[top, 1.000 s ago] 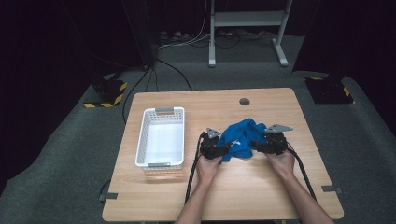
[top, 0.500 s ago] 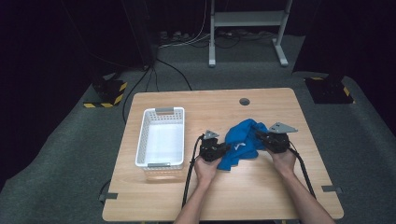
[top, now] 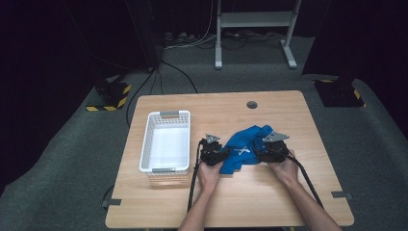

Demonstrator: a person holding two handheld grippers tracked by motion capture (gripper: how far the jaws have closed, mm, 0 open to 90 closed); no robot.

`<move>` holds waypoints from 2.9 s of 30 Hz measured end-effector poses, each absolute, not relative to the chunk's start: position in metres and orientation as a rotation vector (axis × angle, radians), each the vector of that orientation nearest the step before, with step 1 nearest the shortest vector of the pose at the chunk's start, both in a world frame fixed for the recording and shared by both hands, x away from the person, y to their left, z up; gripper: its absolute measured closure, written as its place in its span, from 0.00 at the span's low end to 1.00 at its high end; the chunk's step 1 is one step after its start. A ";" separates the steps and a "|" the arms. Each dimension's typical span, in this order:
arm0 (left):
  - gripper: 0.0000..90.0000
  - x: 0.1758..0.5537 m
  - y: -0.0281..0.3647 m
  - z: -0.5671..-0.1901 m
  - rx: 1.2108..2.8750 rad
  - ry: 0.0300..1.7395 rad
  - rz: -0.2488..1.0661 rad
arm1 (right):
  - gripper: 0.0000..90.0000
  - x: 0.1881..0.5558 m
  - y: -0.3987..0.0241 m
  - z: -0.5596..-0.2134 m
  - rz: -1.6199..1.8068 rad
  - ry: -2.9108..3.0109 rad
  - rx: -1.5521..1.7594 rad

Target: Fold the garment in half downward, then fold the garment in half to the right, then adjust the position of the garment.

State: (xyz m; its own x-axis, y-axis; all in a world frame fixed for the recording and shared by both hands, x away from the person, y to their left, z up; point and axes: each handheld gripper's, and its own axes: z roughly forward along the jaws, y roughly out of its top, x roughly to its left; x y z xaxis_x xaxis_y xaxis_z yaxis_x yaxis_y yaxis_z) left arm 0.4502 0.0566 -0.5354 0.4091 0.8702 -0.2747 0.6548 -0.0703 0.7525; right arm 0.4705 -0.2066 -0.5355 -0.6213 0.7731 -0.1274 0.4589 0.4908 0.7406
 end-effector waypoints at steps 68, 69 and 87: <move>0.09 0.449 0.038 -0.540 2.026 1.314 0.536 | 0.14 0.456 -0.238 -0.521 1.056 2.294 1.074; 0.09 0.449 0.039 -0.540 2.019 1.321 0.543 | 0.14 0.455 -0.234 -0.523 1.054 2.309 1.058; 0.11 0.442 0.046 -0.538 1.967 1.356 0.529 | 0.13 0.453 -0.240 -0.532 0.967 2.319 1.046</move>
